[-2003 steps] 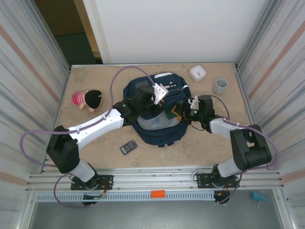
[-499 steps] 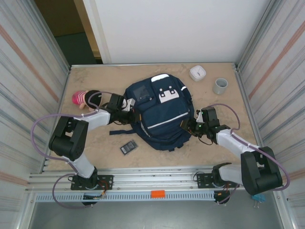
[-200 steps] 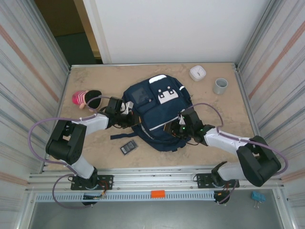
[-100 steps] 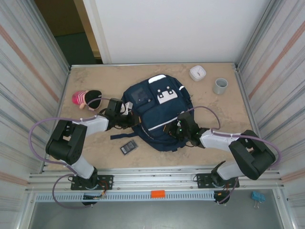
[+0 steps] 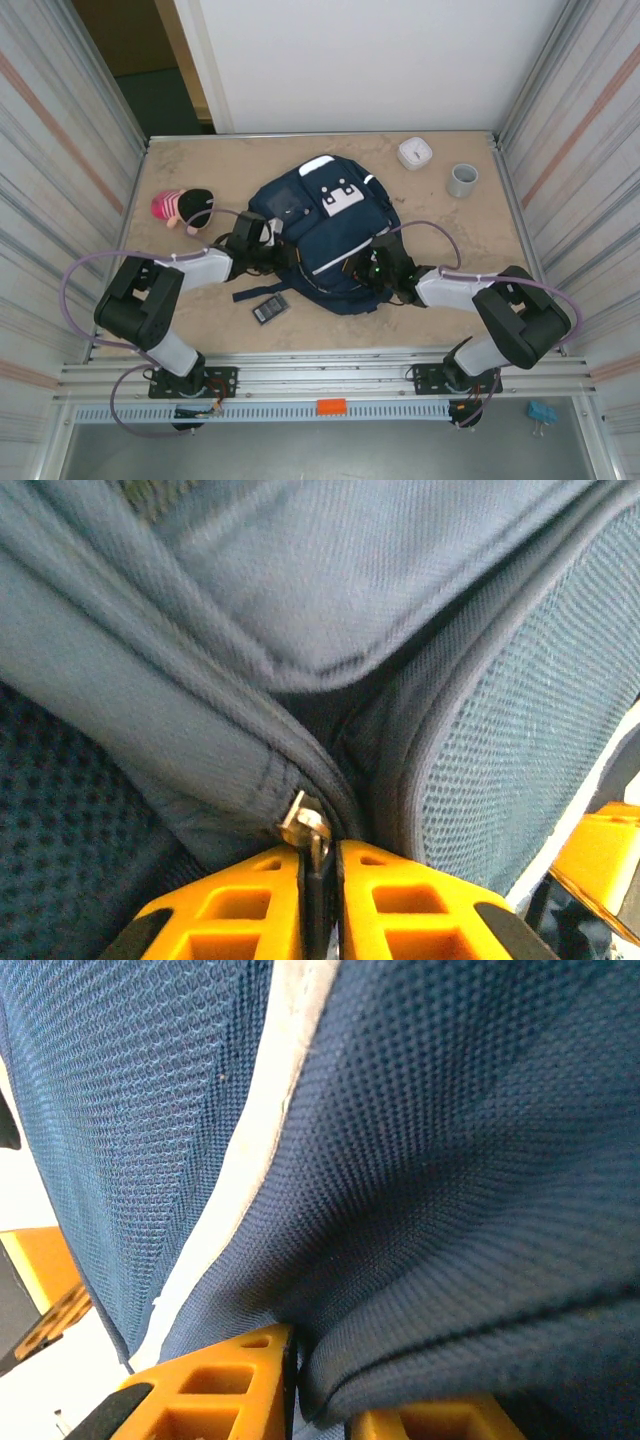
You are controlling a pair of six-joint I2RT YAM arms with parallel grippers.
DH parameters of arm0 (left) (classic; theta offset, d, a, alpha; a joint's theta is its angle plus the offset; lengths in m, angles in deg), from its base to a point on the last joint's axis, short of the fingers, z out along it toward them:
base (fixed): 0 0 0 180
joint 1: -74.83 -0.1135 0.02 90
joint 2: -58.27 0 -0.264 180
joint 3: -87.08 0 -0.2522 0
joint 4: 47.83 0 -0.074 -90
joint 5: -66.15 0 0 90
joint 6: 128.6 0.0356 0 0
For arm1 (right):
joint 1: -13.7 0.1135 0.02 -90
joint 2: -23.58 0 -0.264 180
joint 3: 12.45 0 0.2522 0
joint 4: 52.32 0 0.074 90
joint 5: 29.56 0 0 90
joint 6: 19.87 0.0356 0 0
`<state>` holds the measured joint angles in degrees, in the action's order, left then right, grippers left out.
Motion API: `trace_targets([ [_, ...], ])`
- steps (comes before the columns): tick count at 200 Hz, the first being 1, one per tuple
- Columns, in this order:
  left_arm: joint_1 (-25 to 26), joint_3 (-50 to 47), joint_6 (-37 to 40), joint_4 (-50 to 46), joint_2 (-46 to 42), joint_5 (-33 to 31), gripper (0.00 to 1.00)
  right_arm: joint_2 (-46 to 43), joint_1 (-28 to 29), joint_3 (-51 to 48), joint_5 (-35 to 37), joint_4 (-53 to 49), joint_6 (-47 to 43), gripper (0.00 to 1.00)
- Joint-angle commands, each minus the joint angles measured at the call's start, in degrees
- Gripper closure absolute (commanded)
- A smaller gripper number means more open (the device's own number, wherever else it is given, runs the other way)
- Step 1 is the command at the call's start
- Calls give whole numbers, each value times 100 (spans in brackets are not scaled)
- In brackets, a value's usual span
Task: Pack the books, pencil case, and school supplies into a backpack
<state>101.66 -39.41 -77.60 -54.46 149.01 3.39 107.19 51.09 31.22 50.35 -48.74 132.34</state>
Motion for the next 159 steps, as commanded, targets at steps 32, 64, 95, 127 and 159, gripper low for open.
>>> trace_targets([
  [32, 506, -186, -75, -435, -499, 563, 77, 84, -662, 784, -305, -253, -884, 78],
  [64, 644, 1, 58, -585, -648, 405, 60, 406, -1211, 1070, -848, -489, -1445, 77],
  [95, 548, 292, 771, -1373, -1214, -175, 35, 475, -1754, 1245, -1464, -748, -1937, 70],
  [127, -99, 564, 1285, -1948, -1648, -785, 20, -161, -1843, 1409, -1396, -1508, -2503, 57],
  [159, -1039, 866, 1353, -1847, -1407, -427, 18, -889, -1551, 1323, -1218, -1971, -2552, 53],
])
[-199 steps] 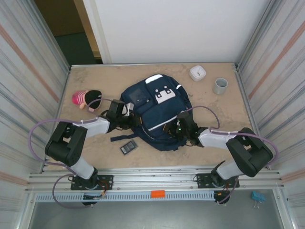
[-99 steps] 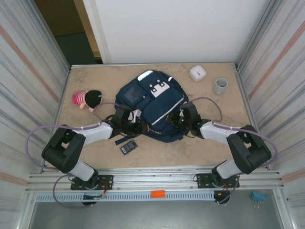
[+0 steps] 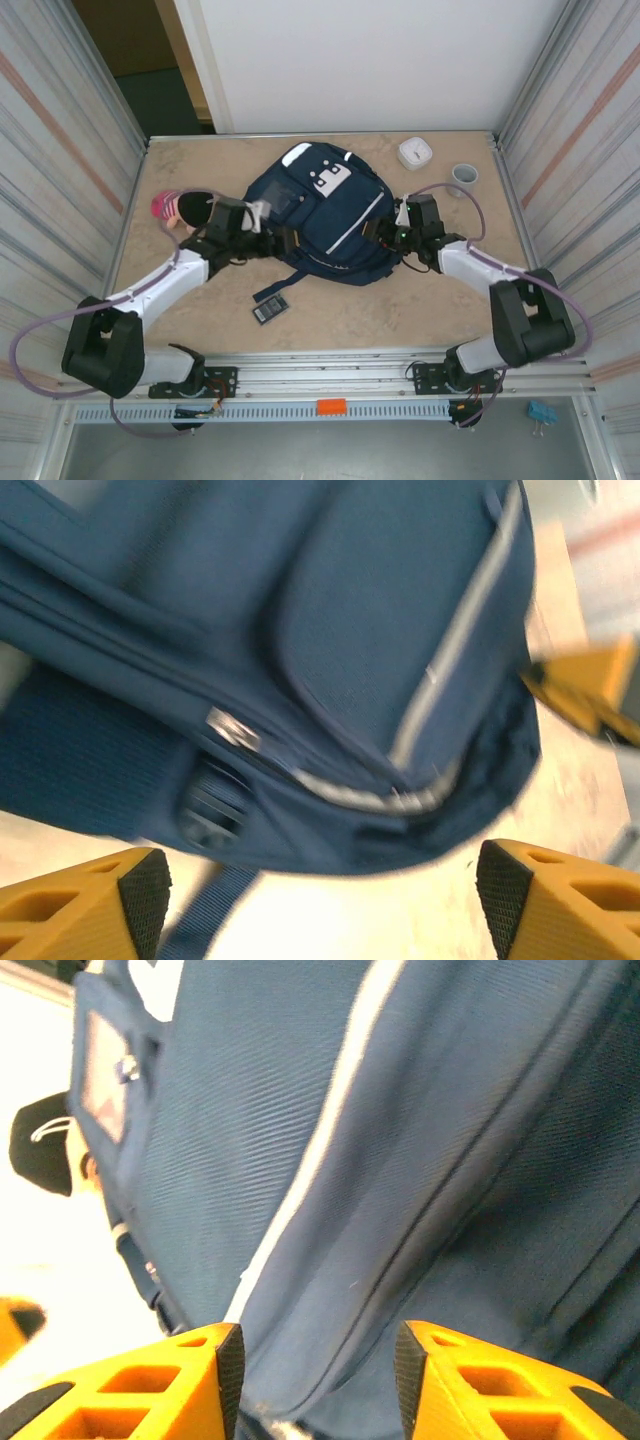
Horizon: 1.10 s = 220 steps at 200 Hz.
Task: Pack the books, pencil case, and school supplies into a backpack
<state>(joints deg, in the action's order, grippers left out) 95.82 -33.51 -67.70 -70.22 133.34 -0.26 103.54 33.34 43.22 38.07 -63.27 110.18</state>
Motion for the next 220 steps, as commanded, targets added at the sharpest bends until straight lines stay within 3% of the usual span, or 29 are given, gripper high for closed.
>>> trace_targets([
  [1, -473, 295, 375, -271, 181, -64, 18, -538, 237, 115, 8, -513, -334, 53],
  [44, -889, 1293, 694, -189, 1304, -58, 19, -442, 764, -97, -203, -13, -83, 50],
  [96, -956, 2283, 617, 166, 2803, -10, 18, 556, 543, -46, -437, 615, 118, 48],
  [113, -953, 2213, 510, 161, 3081, -48, 18, 820, 363, -49, -461, 637, 101, 48],
  [163, -755, 590, 97, 794, 2441, -302, 18, 1364, -407, -221, -799, 674, -301, 49],
  [204, -233, -366, -131, 798, 1476, -578, 17, 942, -890, -403, -878, 209, -807, 48],
  [220, -61, -325, 147, 475, 1078, -749, 17, 657, -1071, -464, -991, 105, -914, 47],
])
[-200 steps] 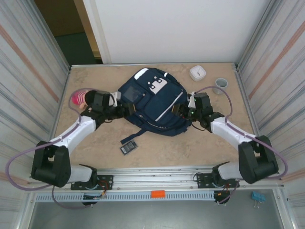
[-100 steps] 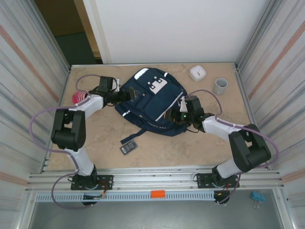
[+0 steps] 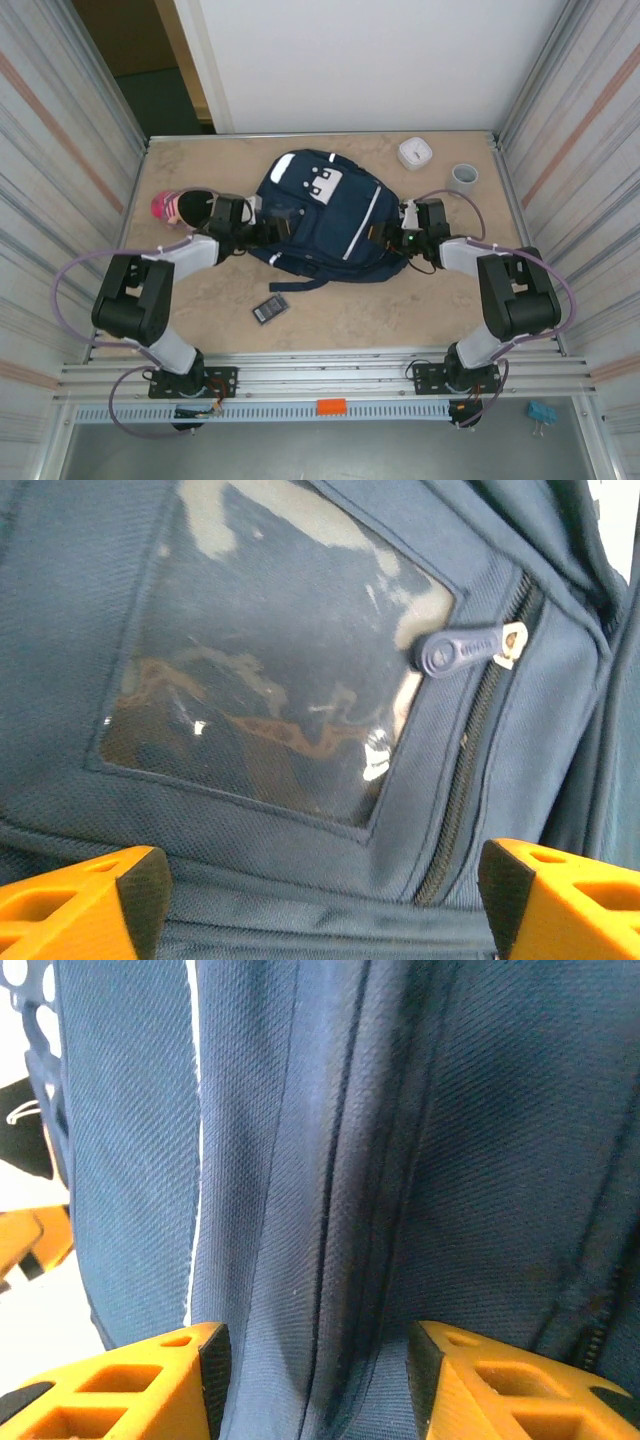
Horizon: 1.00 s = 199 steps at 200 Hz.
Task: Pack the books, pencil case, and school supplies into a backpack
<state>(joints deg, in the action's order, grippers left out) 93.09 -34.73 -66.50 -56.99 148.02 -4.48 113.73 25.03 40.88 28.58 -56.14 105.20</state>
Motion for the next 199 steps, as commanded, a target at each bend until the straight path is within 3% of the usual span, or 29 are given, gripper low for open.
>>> trace_targets([
  [1, 221, -187, 50, -860, -416, -333, 17, -377, -247, -230, -41, -616, -423, 47],
  [30, 553, 475, 1338, -1787, -1138, -622, 16, -1081, -335, -146, -161, -1041, -748, 46],
  [70, 1367, 1002, 4520, -2387, -1737, -657, 22, -1977, -291, -293, -663, -1126, -720, 45],
  [89, 1750, 856, 6058, -2325, -1817, -868, 24, -2246, -132, -386, -855, -1146, -664, 45],
  [116, 2145, 330, 7764, -1471, -1616, -1796, 24, -2525, 280, -538, -736, -1143, -606, 45],
  [145, 2113, 191, 8540, -983, -1081, -2035, 23, -2576, 578, -664, -594, -1056, -533, 45],
  [199, 2075, 264, 8690, 58, 114, -2439, 23, -2370, 677, -702, -672, -853, -451, 45],
])
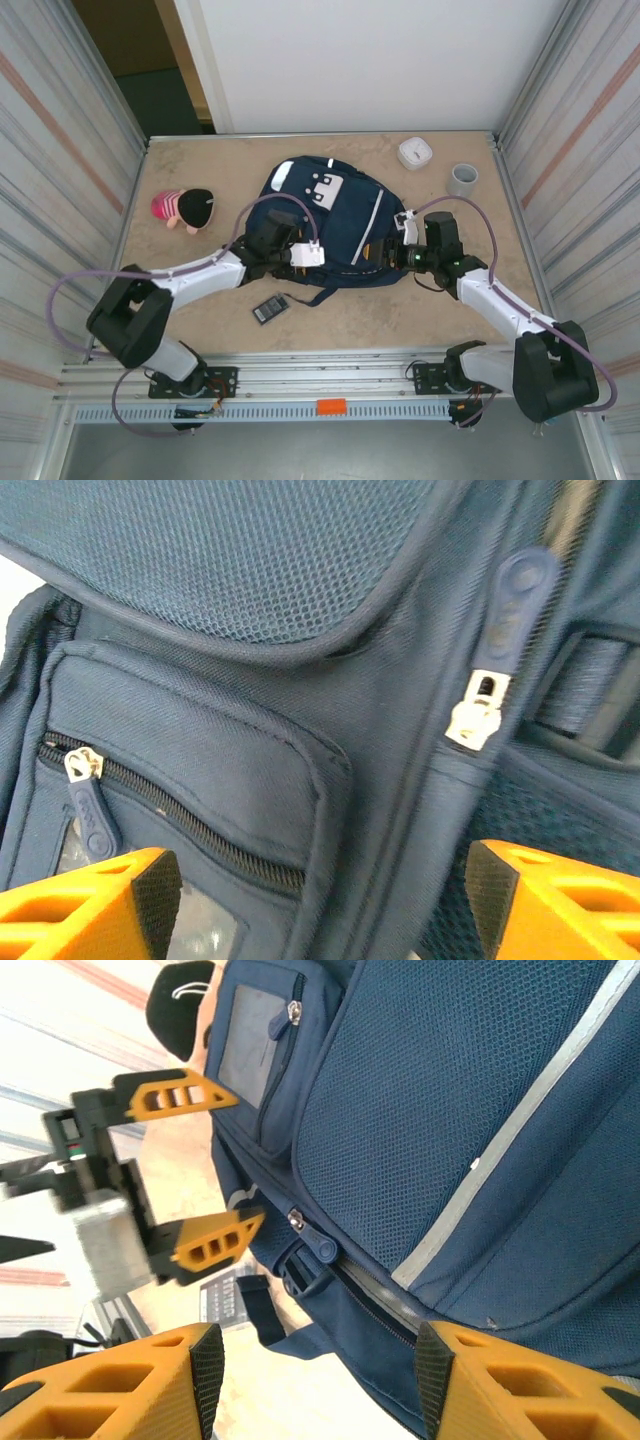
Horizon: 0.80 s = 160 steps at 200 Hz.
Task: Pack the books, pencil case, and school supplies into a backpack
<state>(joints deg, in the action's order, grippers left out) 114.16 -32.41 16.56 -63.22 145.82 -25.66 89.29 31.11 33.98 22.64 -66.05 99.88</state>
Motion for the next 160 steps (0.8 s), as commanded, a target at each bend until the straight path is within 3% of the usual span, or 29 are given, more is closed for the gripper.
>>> trace_targets([
  [1, -32, 44, 388, 677, 356, -312, 23, 78, 70, -13, -78, 137, 81, 45],
  [47, -4, 7, 304, 673, 682, -92, 24, 124, 93, 0, -159, 121, 49, 45],
  [95, 48, -150, -258, 397, 619, 60, 61, 157, 128, -40, -212, 135, 71, 45],
  [122, 57, -157, -646, 222, 490, 258, 93, 100, 162, -74, -201, 146, 109, 45],
  [135, 90, -165, -846, 223, 373, 386, 100, 50, 188, -82, -209, 129, 149, 45],
  [160, 187, -212, -1247, 271, 96, 706, 100, -29, 374, -127, -219, 136, 293, 44],
])
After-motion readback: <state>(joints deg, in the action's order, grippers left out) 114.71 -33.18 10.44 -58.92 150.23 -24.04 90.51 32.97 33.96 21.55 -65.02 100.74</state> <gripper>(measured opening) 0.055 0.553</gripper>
